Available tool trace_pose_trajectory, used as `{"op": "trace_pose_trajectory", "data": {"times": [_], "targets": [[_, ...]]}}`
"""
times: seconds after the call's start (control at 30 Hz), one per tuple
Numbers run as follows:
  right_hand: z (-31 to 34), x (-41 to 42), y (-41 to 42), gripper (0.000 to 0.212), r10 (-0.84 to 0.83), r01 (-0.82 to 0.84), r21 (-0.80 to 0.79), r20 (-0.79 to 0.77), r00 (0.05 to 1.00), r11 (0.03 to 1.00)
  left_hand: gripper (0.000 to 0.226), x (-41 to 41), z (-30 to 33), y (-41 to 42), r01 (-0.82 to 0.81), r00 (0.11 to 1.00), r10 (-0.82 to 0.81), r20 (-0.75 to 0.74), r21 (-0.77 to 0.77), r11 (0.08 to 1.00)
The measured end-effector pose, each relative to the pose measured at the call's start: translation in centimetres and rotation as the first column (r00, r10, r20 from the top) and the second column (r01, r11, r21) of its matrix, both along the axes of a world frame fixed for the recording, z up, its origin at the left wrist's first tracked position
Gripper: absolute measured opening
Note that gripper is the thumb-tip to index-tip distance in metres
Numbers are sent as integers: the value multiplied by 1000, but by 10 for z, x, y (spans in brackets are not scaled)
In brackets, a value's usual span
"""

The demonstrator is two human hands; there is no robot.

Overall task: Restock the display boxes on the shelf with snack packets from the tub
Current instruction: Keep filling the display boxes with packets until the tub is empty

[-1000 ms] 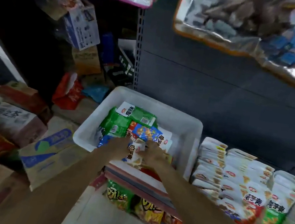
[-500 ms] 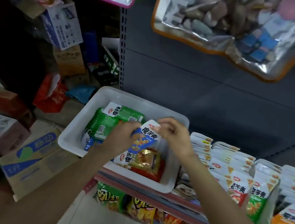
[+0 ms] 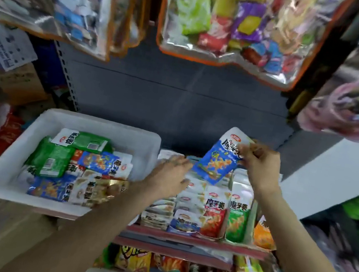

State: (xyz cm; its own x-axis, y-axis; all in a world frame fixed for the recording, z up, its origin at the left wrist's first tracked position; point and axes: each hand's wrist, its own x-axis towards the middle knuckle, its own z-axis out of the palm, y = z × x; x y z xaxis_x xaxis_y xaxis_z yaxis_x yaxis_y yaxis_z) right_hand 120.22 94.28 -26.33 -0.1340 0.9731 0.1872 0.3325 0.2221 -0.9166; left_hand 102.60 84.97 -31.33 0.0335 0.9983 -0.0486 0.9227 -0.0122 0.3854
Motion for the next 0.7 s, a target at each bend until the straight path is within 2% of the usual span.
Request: {"op": "trace_pose_trajectory", "data": {"times": [0.1,0.2,0.3,0.43,0.5,0.57,0.63,0.7], "targets": [[0,15,8,24,-47,45,70,24,999,997,39,11,-3,4,29,988,-38,-152,-66,997],[-3,17,10,17,-28,26,66,28,999,997,33,14,-5,1,70,974,-72,-215,-16,997],[-10,10,6,9,48,-48,5,3,999,999,30,15,-7,-7,102,982,-102,-161,-7,995],[-25,1,-2,12,195,-201,22,151,969,979,28,16,-3,-18,72,996,-71,-48,23,997],[-34,-1,-5,13,251,-264,16,262,932,964,28,15,1,-22,31,1000,-31,0,25,999],[-44,-3,-8,6,325,-324,-64,357,876,944,29,13,0,-24,27,1000,-27,9,36,999],[-50,-6,-11,10,413,-388,-153,463,784,909,30,8,-1,-24,31,1000,-31,-4,31,999],[-54,-8,-13,11,436,-420,-162,543,718,893,32,5,-3,-25,29,999,-28,-23,23,999]]}}
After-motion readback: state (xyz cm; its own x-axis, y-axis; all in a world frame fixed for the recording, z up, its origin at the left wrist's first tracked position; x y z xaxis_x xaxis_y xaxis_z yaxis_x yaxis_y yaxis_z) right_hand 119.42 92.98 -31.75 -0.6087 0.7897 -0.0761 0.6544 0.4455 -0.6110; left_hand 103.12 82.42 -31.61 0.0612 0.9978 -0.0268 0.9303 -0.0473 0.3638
